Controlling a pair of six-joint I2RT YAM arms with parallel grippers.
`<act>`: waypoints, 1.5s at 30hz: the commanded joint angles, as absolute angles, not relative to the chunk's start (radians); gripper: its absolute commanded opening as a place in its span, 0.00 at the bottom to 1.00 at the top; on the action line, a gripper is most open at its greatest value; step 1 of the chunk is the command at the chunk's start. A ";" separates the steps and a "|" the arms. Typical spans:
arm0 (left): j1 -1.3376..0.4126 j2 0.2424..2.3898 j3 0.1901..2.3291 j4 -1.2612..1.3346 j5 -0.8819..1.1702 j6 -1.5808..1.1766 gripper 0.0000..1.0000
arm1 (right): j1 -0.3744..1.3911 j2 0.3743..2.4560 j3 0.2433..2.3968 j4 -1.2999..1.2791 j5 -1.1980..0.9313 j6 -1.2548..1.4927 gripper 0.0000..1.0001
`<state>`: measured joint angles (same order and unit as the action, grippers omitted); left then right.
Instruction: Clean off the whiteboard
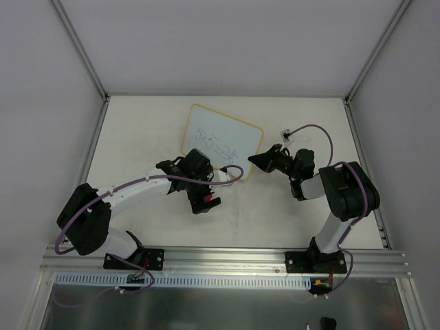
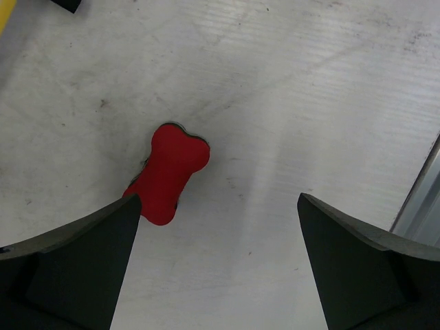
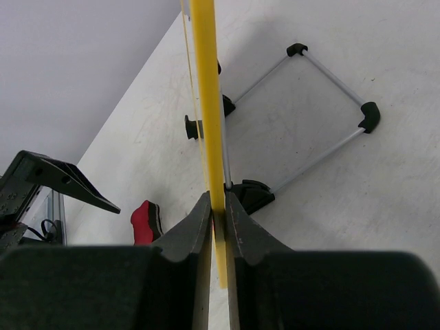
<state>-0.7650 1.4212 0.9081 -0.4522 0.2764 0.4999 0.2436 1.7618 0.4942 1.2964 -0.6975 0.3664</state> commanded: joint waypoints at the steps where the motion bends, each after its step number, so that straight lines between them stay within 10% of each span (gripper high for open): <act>1: -0.765 1.442 0.908 -0.469 0.357 0.679 0.99 | 0.236 1.707 0.515 1.531 -0.690 0.368 0.09; 45: -0.644 1.781 1.106 -0.531 0.356 0.736 0.64 | 0.239 1.727 0.532 1.532 -0.707 0.380 0.09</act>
<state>-0.6525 1.7653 1.0851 -0.4919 0.3759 0.7444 0.2436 1.7523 0.4957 1.2896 -0.7086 0.3668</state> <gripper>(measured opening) 0.660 0.117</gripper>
